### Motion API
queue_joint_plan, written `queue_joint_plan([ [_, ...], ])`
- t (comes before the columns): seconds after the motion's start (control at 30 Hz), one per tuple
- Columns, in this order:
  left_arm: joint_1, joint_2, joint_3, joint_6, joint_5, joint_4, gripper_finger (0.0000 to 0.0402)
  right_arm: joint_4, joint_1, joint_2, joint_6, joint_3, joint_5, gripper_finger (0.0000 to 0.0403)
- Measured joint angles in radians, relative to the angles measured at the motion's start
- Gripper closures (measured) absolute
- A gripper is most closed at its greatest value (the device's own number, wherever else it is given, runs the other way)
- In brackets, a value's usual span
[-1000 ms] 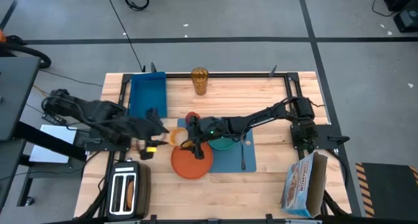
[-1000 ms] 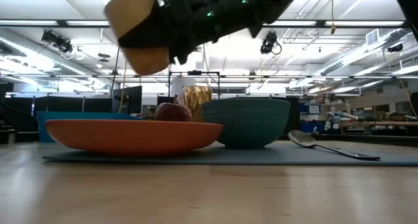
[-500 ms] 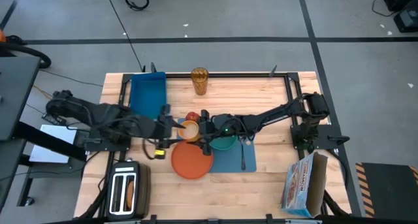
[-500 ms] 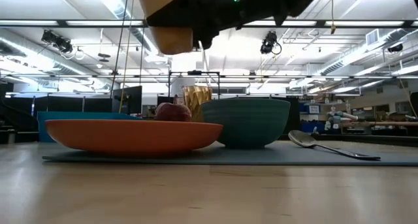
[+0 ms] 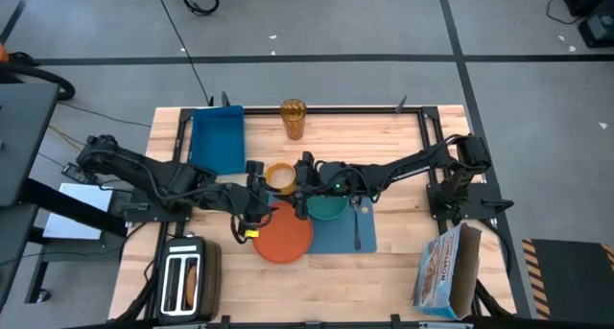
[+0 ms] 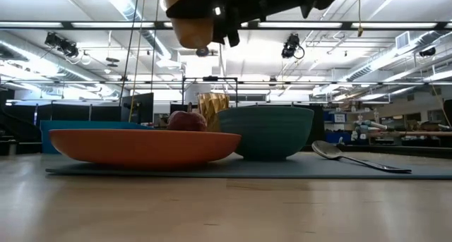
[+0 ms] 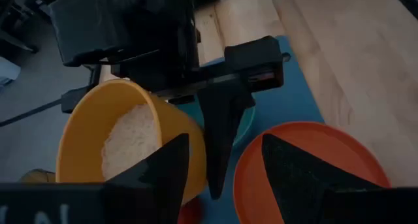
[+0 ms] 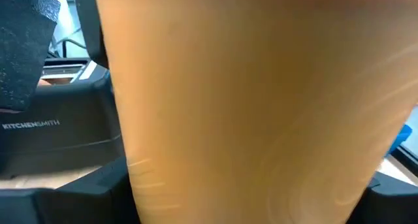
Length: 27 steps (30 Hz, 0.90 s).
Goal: Arrange a breakfast setting
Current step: Put the yellow cup of milk on the blue cutting board to the top right of the green bowl
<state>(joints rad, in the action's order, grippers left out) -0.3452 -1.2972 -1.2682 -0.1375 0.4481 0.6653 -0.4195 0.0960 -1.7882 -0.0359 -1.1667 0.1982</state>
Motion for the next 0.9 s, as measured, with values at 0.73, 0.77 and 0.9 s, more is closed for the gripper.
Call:
queue_joint_plan([
  [0.73,0.042,-0.02,-0.005,-0.11,0.096,0.036,0.0198,0.008,-0.001,-0.007,-0.179,0.0,0.019,0.0083],
  [0.77,0.048,-0.022,-0.005,-0.11,0.096,0.037,0.0198,0.003,-0.001,-0.007,-0.181,0.0,0.019,0.0083],
  [0.9,0.052,-0.025,-0.005,-0.11,0.1,0.032,0.0198,0.002,-0.007,-0.007,-0.223,0.0,0.034,0.0084],
])
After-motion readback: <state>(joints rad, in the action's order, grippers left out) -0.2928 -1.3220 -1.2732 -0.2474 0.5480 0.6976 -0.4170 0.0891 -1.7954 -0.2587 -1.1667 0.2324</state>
